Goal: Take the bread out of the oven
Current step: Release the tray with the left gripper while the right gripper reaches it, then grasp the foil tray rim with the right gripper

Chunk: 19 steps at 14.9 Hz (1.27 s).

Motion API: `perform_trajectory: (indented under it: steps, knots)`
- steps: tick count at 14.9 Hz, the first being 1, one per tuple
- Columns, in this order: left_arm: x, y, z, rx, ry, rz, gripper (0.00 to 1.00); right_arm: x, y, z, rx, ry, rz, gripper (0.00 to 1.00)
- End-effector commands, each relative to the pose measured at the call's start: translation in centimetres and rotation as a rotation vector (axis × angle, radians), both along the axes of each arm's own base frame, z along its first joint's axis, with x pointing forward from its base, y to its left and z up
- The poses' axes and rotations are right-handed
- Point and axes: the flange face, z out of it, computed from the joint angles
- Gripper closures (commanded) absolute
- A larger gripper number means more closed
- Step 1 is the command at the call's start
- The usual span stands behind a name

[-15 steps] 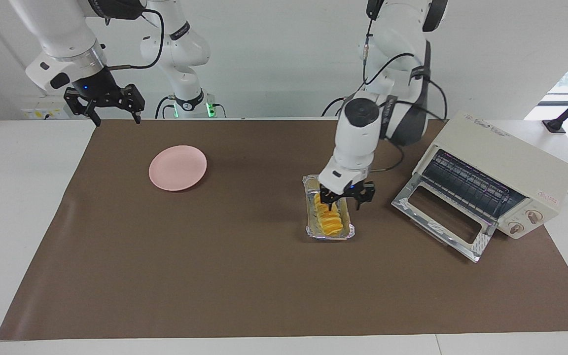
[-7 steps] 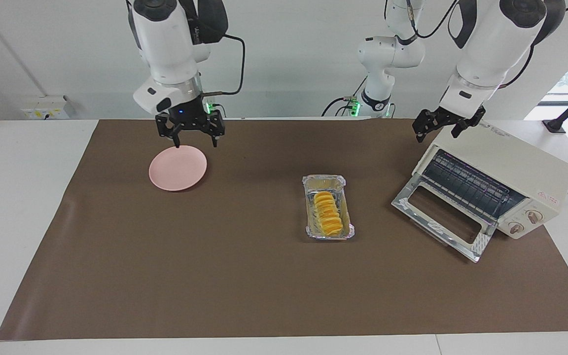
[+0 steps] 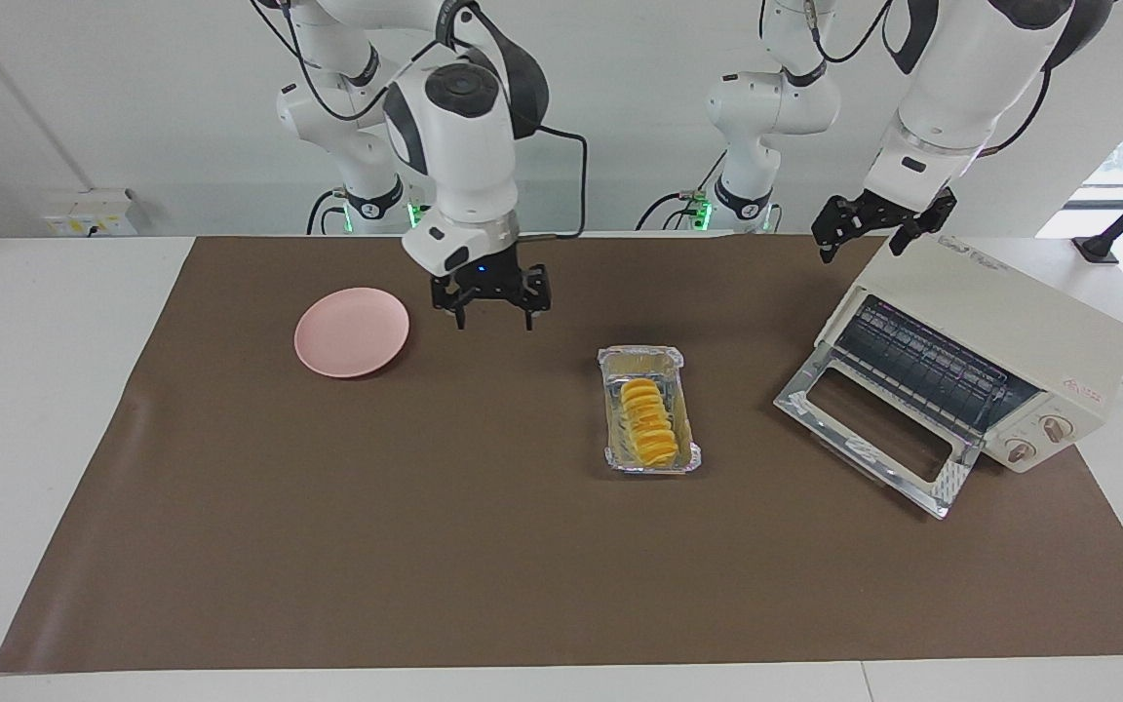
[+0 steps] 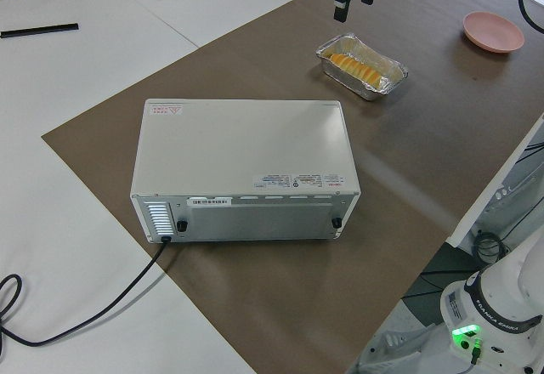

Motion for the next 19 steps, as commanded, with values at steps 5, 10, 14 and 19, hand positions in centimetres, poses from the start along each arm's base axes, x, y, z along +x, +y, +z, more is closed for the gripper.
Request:
perform_trajectory:
  steps: [5, 10, 14, 19]
  knots:
    - [0.0, 0.2, -0.6, -0.027, -0.002, -0.018, 0.0, 3.7, 7.4, -6.6, 0.003, -0.035, -0.079, 0.0]
    - [-0.2, 0.9, 0.3, -0.026, -0.015, 0.001, 0.0, 3.8, 7.4, -11.4, -0.036, -0.039, -0.04, 0.0]
    - [-0.3, 0.8, 0.3, -0.025, -0.012, -0.002, 0.0, 3.7, 8.2, -15.1, -0.048, -0.04, 0.0, 0.0]
    - [-0.2, 0.9, 0.3, -0.025, -0.013, 0.003, 0.0, 3.7, 8.0, -15.2, -0.072, -0.041, 0.017, 0.6]
